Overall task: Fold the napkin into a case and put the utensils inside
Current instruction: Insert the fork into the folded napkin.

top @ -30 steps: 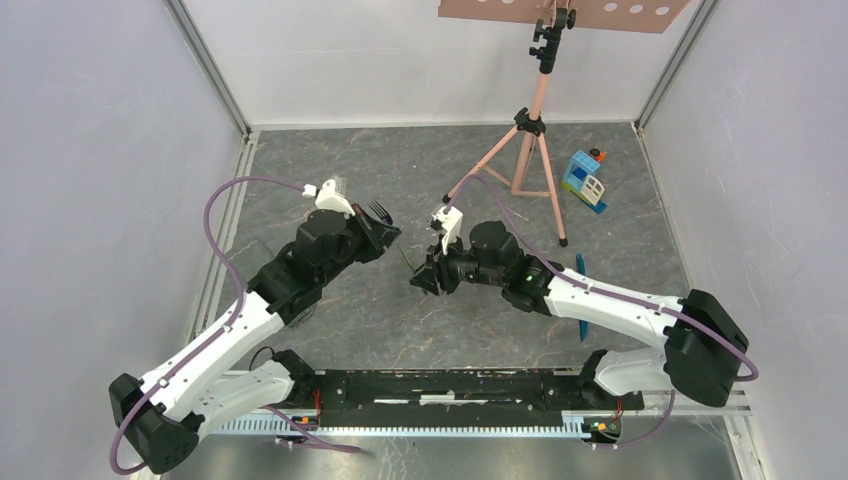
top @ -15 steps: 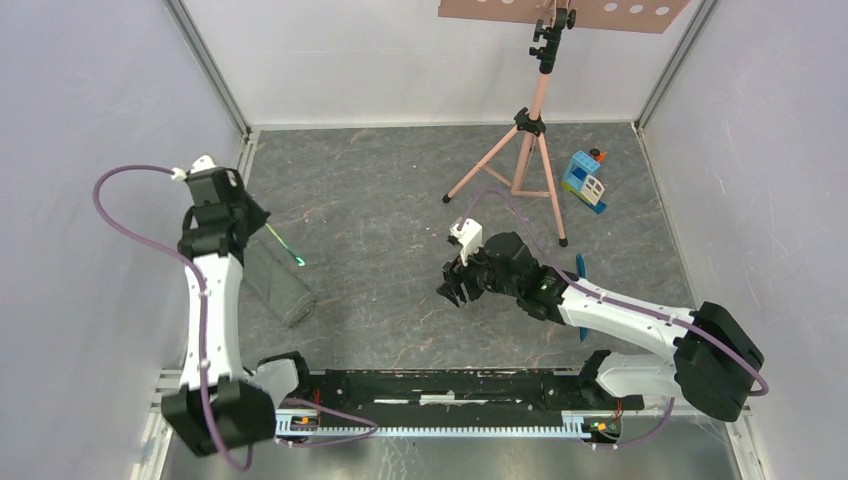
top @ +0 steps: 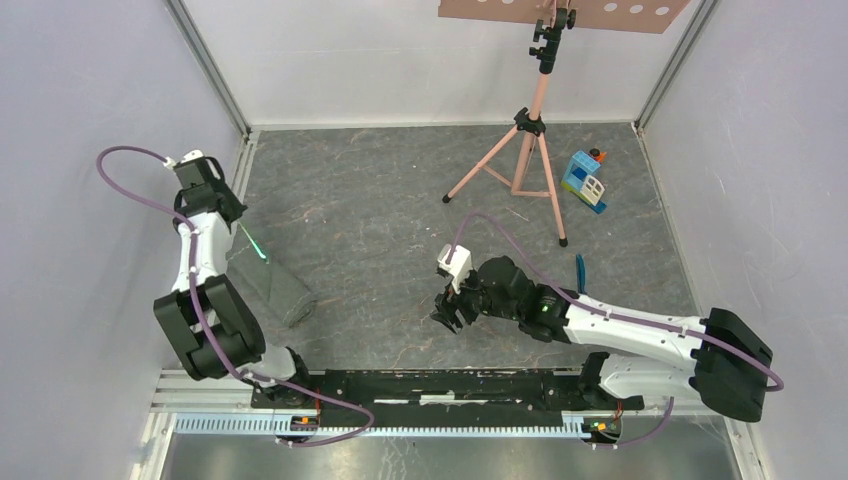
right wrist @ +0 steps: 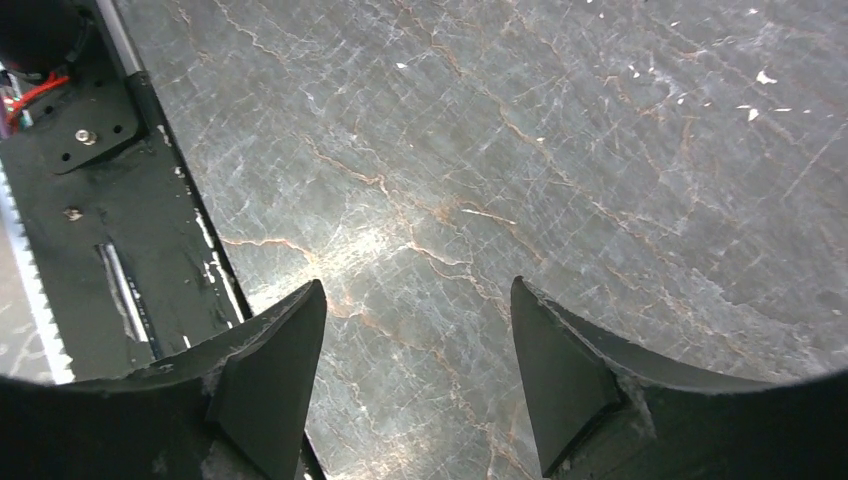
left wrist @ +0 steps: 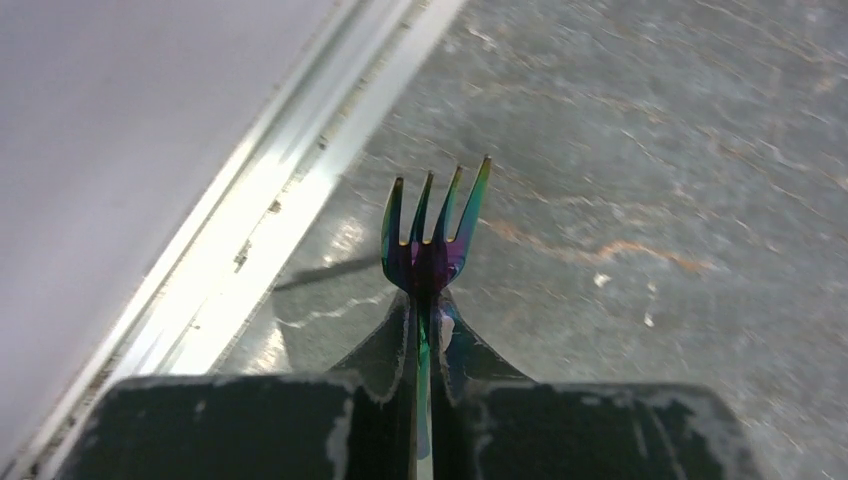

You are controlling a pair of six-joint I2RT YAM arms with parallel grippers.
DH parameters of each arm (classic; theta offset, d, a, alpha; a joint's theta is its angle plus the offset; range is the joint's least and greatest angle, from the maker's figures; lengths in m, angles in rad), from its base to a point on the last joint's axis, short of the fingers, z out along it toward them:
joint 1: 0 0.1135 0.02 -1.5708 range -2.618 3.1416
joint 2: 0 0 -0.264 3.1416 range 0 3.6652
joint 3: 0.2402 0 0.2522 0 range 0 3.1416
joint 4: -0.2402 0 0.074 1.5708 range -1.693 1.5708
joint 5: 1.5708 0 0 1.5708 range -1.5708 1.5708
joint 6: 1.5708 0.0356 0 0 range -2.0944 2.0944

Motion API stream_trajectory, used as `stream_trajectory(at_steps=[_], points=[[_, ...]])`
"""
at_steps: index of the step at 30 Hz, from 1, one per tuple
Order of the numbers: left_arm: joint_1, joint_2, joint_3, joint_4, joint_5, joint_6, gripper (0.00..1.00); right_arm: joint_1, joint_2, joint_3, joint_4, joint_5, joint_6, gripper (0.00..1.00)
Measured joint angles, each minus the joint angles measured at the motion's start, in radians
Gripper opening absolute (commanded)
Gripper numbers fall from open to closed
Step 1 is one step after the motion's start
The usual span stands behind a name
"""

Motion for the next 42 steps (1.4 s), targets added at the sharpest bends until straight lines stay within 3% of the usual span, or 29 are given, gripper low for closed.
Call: stream_trajectory(at_steps=[8,14,42], points=[[0.078,0.076,0.014,0.048,-0.029,0.032,0.02,0.052,-0.005,-0.004,-0.004,0.120,-0.024,0.92],[0.077,0.098,0.010,0.063,-0.019,0.032,0.02,0.053,-0.005,-0.004,-0.014,0.188,-0.025,0.98],[0.077,0.135,-0.047,-0.063,0.084,-0.029,0.02,0.051,0.006,-0.004,-0.018,0.207,-0.024,0.98]])
